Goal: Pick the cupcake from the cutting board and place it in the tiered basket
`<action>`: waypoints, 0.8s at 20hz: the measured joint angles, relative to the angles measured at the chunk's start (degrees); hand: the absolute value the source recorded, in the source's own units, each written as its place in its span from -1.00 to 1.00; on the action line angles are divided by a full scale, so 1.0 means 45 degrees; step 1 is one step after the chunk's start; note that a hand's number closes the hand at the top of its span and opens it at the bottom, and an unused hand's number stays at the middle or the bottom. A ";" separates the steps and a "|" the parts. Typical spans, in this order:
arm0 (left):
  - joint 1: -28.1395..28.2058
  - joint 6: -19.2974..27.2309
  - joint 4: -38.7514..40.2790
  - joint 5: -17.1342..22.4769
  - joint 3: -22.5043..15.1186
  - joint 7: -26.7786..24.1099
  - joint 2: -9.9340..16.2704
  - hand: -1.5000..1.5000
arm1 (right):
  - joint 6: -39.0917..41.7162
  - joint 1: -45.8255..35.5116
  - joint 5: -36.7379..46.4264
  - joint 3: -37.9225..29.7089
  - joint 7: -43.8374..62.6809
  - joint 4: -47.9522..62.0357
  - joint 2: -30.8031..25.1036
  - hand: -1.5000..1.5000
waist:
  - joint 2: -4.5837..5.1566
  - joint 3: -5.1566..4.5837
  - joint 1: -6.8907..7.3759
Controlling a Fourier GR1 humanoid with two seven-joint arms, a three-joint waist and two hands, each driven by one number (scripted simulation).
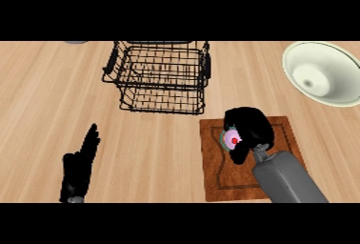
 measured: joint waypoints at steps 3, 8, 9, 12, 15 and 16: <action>0.0036 -0.0006 0.0086 0.0015 0.0033 -0.0036 -0.0027 0.00 | -0.0106 0.0178 -0.0671 -0.0612 0.0449 -0.1570 0.0457 1.00 | -0.0025 0.0007 -0.0104; 0.0302 0.0096 0.0152 -0.0020 -0.0004 -0.0296 -0.0194 0.00 | 0.0223 0.0074 -0.1947 -0.1906 0.1386 -0.4907 0.0738 1.00 | -0.0075 0.0010 -0.0245; 0.0346 0.0094 0.0180 -0.0024 -0.0003 -0.0397 -0.0206 0.00 | 0.0352 -0.0154 -0.2011 -0.2048 0.1648 -0.5539 0.0724 1.00 | -0.0074 0.0009 -0.0225; 0.0305 0.0034 -0.0041 -0.0027 -0.0029 -0.0129 -0.0143 0.00 | 0.1068 -0.0867 -0.2240 -0.2408 0.2539 -0.7394 0.0558 1.00 | -0.0068 0.0010 -0.0166; 0.0198 0.0055 -0.0084 -0.0119 -0.0053 0.0003 -0.0137 0.00 | 0.2119 -0.2027 -0.2721 -0.3009 0.3490 -0.8536 0.0288 1.00 | -0.0039 0.0010 -0.0082; 0.0167 0.0019 -0.0184 -0.0099 -0.0059 0.0076 -0.0149 0.00 | 0.2360 -0.2467 -0.2904 -0.3271 0.3691 -0.8543 0.0248 1.00 | -0.0029 0.0008 -0.0043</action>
